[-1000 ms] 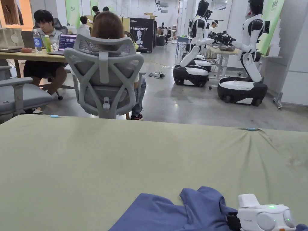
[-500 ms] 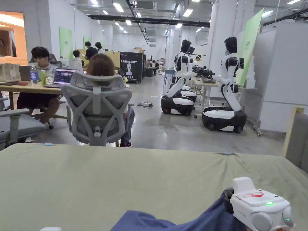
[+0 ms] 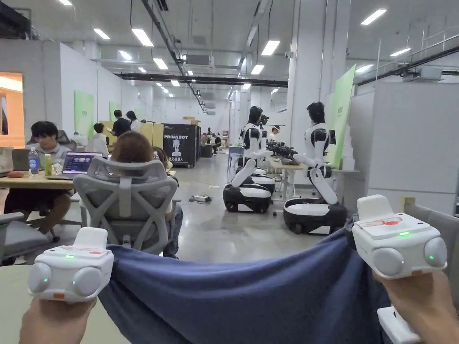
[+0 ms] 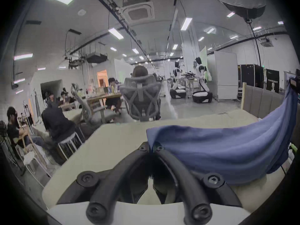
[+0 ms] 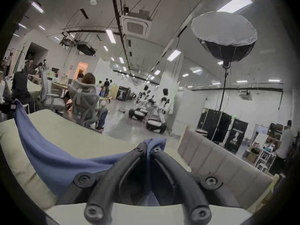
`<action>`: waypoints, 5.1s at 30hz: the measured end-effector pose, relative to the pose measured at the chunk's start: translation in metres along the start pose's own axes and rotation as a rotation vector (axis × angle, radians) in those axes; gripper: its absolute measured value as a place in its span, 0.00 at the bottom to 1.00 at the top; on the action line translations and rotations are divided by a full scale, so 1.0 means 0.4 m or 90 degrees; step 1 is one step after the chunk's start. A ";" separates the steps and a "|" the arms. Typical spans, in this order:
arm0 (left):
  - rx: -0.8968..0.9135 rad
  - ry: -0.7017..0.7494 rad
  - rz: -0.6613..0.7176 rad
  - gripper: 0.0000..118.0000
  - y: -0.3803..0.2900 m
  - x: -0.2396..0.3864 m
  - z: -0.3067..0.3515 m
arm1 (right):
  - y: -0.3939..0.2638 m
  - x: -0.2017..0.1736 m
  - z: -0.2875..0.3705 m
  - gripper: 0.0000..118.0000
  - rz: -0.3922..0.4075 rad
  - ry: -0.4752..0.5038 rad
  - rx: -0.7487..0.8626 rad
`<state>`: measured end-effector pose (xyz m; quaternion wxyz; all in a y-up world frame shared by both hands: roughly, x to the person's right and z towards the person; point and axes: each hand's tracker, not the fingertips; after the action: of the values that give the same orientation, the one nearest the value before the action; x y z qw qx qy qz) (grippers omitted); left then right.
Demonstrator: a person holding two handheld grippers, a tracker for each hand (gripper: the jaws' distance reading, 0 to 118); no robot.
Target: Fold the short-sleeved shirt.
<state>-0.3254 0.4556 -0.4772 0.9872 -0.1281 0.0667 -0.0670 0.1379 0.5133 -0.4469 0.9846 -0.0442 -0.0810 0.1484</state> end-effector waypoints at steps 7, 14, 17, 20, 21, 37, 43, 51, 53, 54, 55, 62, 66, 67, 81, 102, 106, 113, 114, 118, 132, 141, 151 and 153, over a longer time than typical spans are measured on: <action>0.047 0.043 -0.011 0.00 0.211 0.001 -0.048 | 0.163 0.041 -0.082 0.03 -0.015 -0.028 0.048; 0.113 0.045 0.053 0.00 0.368 -0.050 -0.070 | 0.295 0.062 -0.166 0.03 -0.037 -0.029 0.098; 0.127 0.062 0.037 0.00 0.399 -0.055 -0.097 | 0.327 0.059 -0.196 0.03 -0.041 -0.036 0.124; 0.131 0.066 0.036 0.00 0.412 -0.058 -0.111 | 0.342 0.057 -0.220 0.03 -0.054 -0.031 0.134; 0.131 0.064 0.037 0.00 0.409 -0.057 -0.112 | 0.336 0.049 -0.218 0.03 -0.053 -0.032 0.134; -0.009 -0.009 0.034 0.00 -0.046 -0.001 -0.063 | -0.088 0.007 -0.094 0.03 -0.026 0.006 -0.001; -0.076 -0.052 0.019 0.00 -0.246 -0.013 0.101 | -0.279 0.001 0.100 0.03 -0.006 0.037 -0.065; -0.270 -0.073 0.031 0.00 -0.676 -0.024 0.233 | -0.758 -0.112 0.265 0.03 0.038 0.128 -0.303; -0.292 -0.062 0.040 0.01 -0.752 -0.027 0.243 | -0.832 -0.136 0.283 0.03 0.033 0.137 -0.346; -0.297 -0.062 0.036 0.01 -0.775 -0.026 0.246 | -0.854 -0.145 0.289 0.03 0.027 0.137 -0.360; -0.296 -0.060 0.040 0.02 -0.797 -0.030 0.247 | -0.864 -0.149 0.293 0.04 0.010 0.149 -0.367; -0.129 -0.085 0.092 0.95 -0.725 0.017 0.354 | -0.742 -0.183 0.372 1.00 -0.076 0.216 -0.270; -0.071 -0.123 0.093 0.95 -0.662 0.112 0.402 | -0.655 -0.251 0.420 1.00 -0.128 0.205 -0.207; -0.067 -0.126 0.090 0.95 -0.656 0.136 0.414 | -0.646 -0.267 0.433 0.99 -0.140 0.212 -0.199; -0.265 -0.099 0.121 0.00 -0.673 -0.061 0.367 | -0.685 -0.339 0.465 0.00 -0.102 0.185 -0.238; -0.333 -0.167 0.186 0.03 -0.839 -0.067 0.212 | -0.732 -0.155 0.447 0.00 -0.112 0.087 -0.269; -0.304 -0.172 0.193 0.03 -0.808 -0.072 0.253 | -0.778 -0.064 0.440 0.43 -0.136 0.048 -0.270; -0.290 -0.166 0.154 0.03 -0.754 -0.021 0.283 | -0.879 -0.083 0.395 0.88 -0.127 0.125 -0.316; -0.291 -0.163 0.149 0.03 -0.753 -0.015 0.283 | -0.891 -0.092 0.378 0.78 -0.140 0.152 -0.326; -0.298 -0.162 0.146 0.03 -0.745 -0.007 0.292 | -0.928 -0.118 0.317 0.05 -0.172 0.173 -0.368; -0.276 -0.162 0.131 0.03 -0.533 0.025 0.058 | -0.740 -0.068 0.166 0.04 -0.176 0.107 -0.257; -0.394 -0.099 0.108 0.04 -0.583 0.114 -0.246 | -0.806 -0.169 -0.086 0.04 -0.085 0.106 -0.375; -0.163 -0.121 0.092 0.79 -0.582 0.158 0.021 | -0.710 -0.201 0.097 0.90 -0.146 0.092 -0.251; -0.121 -0.142 0.091 0.81 -0.577 0.199 0.104 | -0.681 -0.246 0.161 0.90 -0.151 0.106 -0.238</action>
<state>-0.2677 0.2328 -0.3862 0.9743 -0.2222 -0.0283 0.0248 0.1118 0.2286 -0.3678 0.9732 -0.2277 -0.0302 0.0098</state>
